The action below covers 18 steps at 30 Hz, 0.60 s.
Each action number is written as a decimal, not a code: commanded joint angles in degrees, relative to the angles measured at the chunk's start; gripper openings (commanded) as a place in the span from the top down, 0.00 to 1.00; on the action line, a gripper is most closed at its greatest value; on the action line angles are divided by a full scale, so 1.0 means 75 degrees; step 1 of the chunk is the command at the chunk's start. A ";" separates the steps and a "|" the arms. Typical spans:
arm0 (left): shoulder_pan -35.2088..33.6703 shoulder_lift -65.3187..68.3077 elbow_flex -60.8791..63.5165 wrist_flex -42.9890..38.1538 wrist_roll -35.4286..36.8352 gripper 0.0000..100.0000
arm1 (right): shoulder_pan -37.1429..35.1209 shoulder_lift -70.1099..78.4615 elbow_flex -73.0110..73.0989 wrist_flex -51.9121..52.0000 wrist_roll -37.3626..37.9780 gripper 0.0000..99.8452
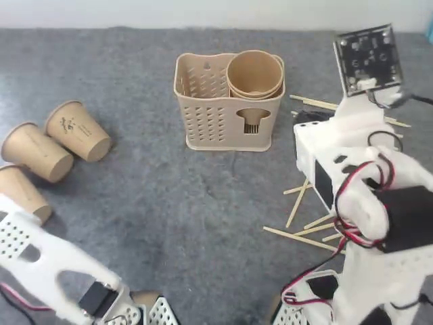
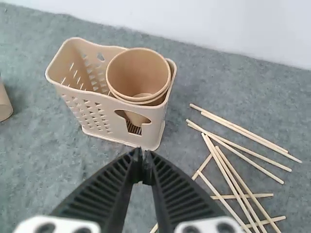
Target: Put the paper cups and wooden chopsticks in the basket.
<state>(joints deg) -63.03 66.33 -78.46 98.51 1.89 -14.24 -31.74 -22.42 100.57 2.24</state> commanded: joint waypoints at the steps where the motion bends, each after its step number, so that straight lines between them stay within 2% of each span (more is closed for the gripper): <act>1: 0.0059 -0.0680 0.0428 0.0305 -0.0375 0.98 | -0.0053 -0.0147 0.0434 0.0041 0.0141 0.99; 6: 0.0281 -0.2696 0.3089 0.0305 -0.0973 0.98 | -0.0029 -0.0193 0.1430 -0.0533 0.0141 0.99; 12: 0.0985 -0.5322 0.6781 0.0293 -0.1829 0.98 | -0.0029 -0.0193 0.1559 -0.0580 0.0141 0.99; 18: 0.1524 -0.7010 0.8774 0.0293 -0.2051 0.97 | -0.0018 -0.0193 0.1582 -0.0498 0.0305 0.99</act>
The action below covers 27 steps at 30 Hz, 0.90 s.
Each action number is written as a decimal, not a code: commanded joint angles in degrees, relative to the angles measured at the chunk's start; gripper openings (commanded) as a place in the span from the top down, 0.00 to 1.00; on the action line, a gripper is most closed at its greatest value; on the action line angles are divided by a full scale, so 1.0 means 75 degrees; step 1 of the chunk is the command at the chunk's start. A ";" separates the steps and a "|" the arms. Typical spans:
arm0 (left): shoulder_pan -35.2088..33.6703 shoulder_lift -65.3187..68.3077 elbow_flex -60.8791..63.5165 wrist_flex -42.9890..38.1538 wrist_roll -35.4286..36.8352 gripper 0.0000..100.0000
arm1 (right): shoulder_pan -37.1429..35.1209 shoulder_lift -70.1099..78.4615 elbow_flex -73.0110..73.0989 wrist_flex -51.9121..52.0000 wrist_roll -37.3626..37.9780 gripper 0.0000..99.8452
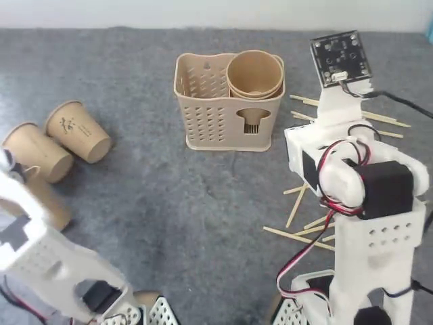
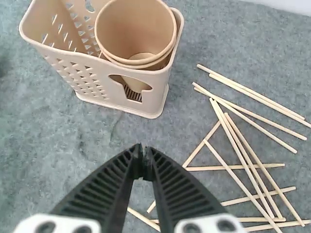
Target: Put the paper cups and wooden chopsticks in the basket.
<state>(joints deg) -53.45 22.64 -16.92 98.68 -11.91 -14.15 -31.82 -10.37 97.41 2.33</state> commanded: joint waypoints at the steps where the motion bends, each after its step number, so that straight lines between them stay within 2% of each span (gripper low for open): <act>1: 0.0281 -0.1407 0.0815 0.0270 -0.0270 0.97 | -0.0029 -0.0182 -0.0023 -0.0064 0.0410 0.99; 14: 0.0188 -0.3669 0.3347 0.0270 -0.1489 0.97 | -0.0053 -0.0182 -0.0012 -0.0053 0.0504 0.99; 22: 0.0188 -0.4818 0.3323 0.0246 -0.1500 0.77 | -0.0076 -0.0182 -0.0012 -0.0029 0.0504 0.99; 27: 0.0188 -0.5415 0.3440 0.0246 -0.1500 0.76 | -0.0088 -0.0182 -0.0012 -0.0029 0.0504 0.99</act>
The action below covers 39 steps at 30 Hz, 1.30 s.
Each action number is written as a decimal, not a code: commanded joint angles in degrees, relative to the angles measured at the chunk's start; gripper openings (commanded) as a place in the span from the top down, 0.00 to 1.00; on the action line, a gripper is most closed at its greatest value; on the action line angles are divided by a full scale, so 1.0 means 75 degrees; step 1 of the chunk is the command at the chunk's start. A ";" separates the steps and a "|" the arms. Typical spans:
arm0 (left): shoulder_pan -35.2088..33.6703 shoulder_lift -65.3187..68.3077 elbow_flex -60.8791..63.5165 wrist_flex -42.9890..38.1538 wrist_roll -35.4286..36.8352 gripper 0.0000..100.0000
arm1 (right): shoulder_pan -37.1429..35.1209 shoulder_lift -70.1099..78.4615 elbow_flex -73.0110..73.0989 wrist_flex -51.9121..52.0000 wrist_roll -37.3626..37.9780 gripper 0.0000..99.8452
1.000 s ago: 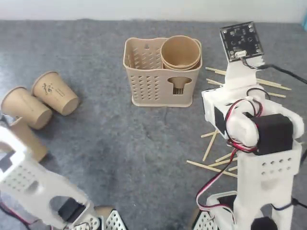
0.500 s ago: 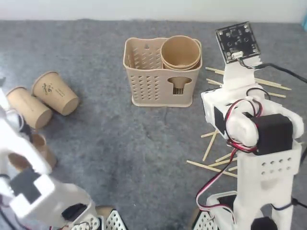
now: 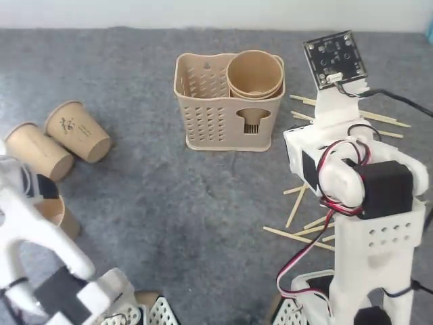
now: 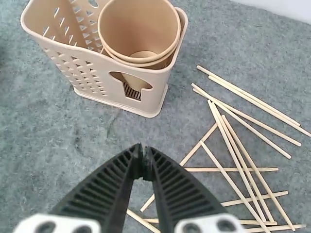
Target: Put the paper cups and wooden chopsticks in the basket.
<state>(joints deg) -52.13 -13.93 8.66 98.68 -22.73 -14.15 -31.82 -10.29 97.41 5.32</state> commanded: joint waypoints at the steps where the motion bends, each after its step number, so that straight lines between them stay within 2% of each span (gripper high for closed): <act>1: 0.0023 -0.0551 0.0088 0.0246 -0.0059 0.76 | -0.0088 -0.0182 -0.0023 -0.0029 0.0105 0.99; 6: 0.0176 -0.0539 0.0756 -0.0105 -0.0059 0.76 | -0.0100 -0.0182 -0.0023 -0.0018 0.0105 0.99; 14: 0.0785 -0.0551 0.2514 -0.1700 0.0188 0.77 | -0.0100 -0.0182 0.0070 0.0135 0.0105 0.99; 17: 0.0809 -0.0563 0.2667 -0.2075 0.0750 0.86 | -0.0111 -0.0182 0.0563 0.0100 0.0105 0.99; 20: 0.0832 -0.0621 0.2632 -0.2110 0.0821 0.98 | -0.0041 -0.0182 0.1336 -0.0275 0.0117 0.99; 25: 0.0985 -0.0633 0.2385 -0.1934 0.0821 0.99 | -0.0041 -0.0182 0.3317 -0.1412 0.0469 0.99; 34: 0.1242 -0.0621 -0.0287 0.0023 0.0856 0.99 | -0.0100 -0.0182 0.8123 -0.5515 0.0551 0.99; 37: 0.1653 -0.0633 -0.1061 0.0258 0.1032 0.99 | -0.0100 -0.0182 0.8744 -0.5820 0.0633 0.99; 39: 0.1934 -0.0668 -0.1506 0.0258 0.1559 0.99 | -0.0100 -0.0182 0.9026 -0.5808 0.0891 0.99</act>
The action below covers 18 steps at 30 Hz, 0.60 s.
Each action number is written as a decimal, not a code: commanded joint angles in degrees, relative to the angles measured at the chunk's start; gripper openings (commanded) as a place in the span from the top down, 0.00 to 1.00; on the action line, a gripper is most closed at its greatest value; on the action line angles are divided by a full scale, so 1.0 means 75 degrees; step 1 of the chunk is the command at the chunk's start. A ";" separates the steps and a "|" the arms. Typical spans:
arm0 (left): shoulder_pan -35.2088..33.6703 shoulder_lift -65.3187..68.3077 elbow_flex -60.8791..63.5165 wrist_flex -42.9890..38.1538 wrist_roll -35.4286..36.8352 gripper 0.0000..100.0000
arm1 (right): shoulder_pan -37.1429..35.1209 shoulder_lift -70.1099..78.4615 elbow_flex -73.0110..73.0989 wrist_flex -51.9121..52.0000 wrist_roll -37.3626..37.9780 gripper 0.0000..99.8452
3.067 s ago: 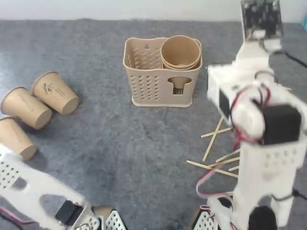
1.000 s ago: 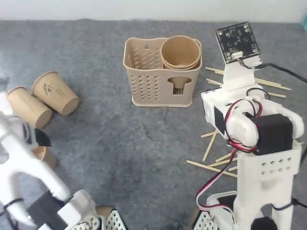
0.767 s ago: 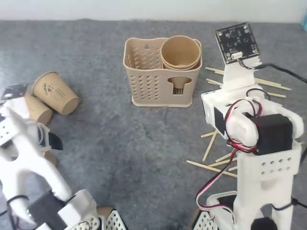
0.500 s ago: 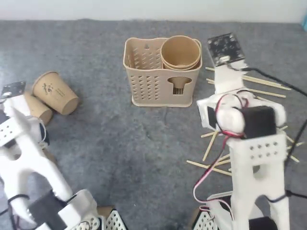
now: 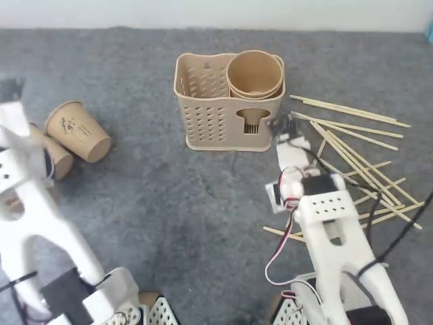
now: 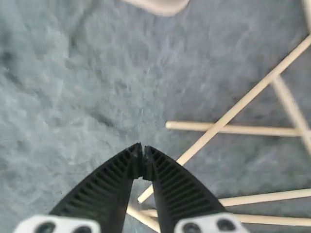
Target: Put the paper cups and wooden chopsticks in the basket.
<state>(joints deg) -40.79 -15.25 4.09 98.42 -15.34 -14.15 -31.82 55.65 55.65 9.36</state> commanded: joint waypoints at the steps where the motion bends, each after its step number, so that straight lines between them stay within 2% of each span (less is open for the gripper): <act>1: 0.0563 -0.0527 -0.1084 0.0293 0.0809 0.99 | -0.0100 -0.0182 0.0375 -0.0264 0.0422 0.99; 6: 0.1922 -0.0832 -0.1916 0.0293 0.1629 0.99 | -0.0088 -0.0182 0.0809 -0.0311 0.0516 0.99; 12: 0.4243 -0.0527 -0.3194 0.0258 0.2919 0.99 | 0.0041 -0.0182 0.0821 -0.0428 0.0481 0.99; 18: 0.6095 0.0563 -0.4800 -0.0422 0.3727 0.99 | 0.1577 -0.0275 0.0668 -0.0850 0.0469 0.99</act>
<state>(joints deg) -0.44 -14.02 -24.92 98.51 10.33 -8.09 -31.82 62.15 51.08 12.18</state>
